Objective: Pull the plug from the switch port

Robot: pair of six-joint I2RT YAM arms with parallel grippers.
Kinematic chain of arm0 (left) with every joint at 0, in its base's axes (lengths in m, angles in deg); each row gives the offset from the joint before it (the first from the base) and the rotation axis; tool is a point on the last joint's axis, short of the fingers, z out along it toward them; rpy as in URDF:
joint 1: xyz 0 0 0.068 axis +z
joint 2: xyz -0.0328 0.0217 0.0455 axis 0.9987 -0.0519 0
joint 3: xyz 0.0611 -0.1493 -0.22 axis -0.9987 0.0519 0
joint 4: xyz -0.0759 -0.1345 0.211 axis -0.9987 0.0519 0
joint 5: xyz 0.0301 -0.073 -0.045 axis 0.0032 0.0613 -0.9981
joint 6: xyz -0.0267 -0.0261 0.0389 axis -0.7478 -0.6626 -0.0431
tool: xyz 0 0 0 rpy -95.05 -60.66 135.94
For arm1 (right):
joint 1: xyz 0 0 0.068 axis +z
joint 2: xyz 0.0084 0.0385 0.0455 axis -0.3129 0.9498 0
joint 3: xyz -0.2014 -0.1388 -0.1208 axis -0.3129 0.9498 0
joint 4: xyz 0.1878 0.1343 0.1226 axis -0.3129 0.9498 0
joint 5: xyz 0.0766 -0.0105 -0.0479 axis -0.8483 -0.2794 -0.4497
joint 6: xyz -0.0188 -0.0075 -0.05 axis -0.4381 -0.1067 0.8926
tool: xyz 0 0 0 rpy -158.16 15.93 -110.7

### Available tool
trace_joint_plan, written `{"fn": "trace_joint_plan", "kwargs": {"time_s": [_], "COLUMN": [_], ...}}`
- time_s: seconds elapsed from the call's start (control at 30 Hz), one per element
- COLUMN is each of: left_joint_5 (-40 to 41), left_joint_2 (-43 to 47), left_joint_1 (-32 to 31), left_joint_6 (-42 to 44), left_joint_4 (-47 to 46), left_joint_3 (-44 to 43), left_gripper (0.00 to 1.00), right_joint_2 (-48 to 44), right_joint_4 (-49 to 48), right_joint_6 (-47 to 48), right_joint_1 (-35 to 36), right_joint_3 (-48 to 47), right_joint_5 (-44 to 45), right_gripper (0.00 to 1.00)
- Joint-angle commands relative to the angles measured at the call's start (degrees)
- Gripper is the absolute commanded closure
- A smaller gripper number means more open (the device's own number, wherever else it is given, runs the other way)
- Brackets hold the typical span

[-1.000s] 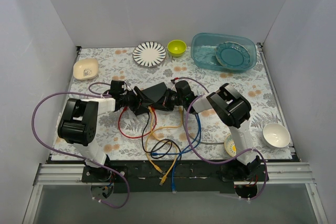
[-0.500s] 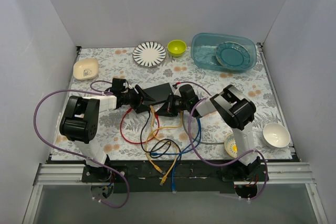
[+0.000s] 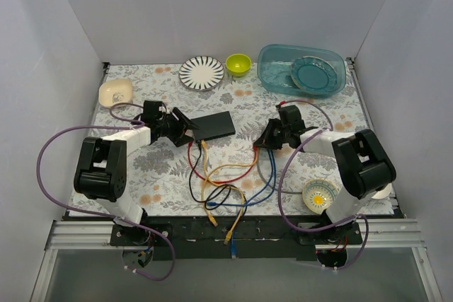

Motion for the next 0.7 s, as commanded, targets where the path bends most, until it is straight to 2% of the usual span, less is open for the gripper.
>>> {"fn": "trace_joint_plan", "kwargs": {"time_s": [0.0, 0.07, 0.1, 0.17, 0.27, 0.33, 0.43, 0.57, 0.67], "left_joint_5": [4.1, 4.5, 4.6, 4.5, 4.4, 4.3, 4.9, 2.8, 0.4], "left_joint_2": [4.4, 4.9, 5.1, 5.4, 5.4, 5.4, 4.7, -0.3, -4.8], "left_joint_1": [0.8, 0.9, 1.0, 1.0, 1.1, 1.0, 1.0, 0.9, 0.9], "left_joint_6": [1.7, 1.7, 1.7, 1.5, 1.1, 0.5, -0.2, -0.6, -0.8], "left_joint_4": [2.1, 2.4, 2.7, 2.7, 2.5, 1.9, 0.1, -2.3, -3.8], "left_joint_3": [-1.7, -2.4, -2.7, -3.4, -3.9, -3.8, -4.6, -7.9, -10.2], "left_gripper": [0.43, 0.42, 0.42, 0.42, 0.42, 0.42, 0.42, 0.42, 0.43], "right_joint_2": [-4.3, -5.4, -6.6, -7.5, -5.2, -3.0, 2.8, 12.9, 17.3], "right_joint_4": [11.1, 9.7, 9.5, 9.3, 9.3, 9.3, 3.9, 1.0, -1.9], "right_joint_6": [10.0, 9.6, 9.4, 9.3, 9.6, 8.4, 5.2, 1.2, -2.5], "right_joint_1": [-1.0, -0.6, -0.3, 1.0, 3.7, 5.9, 8.8, 12.5, 14.3], "right_joint_3": [-0.9, -1.9, -2.4, -6.1, -10.8, -15.7, -19.1, -22.9, -23.8], "right_joint_5": [6.2, 6.1, 6.4, 7.1, 4.8, 2.8, -2.8, -7.7, -9.1], "right_gripper": [0.95, 0.82, 0.71, 0.59, 0.52, 0.5, 0.5, 0.53, 0.55]}}
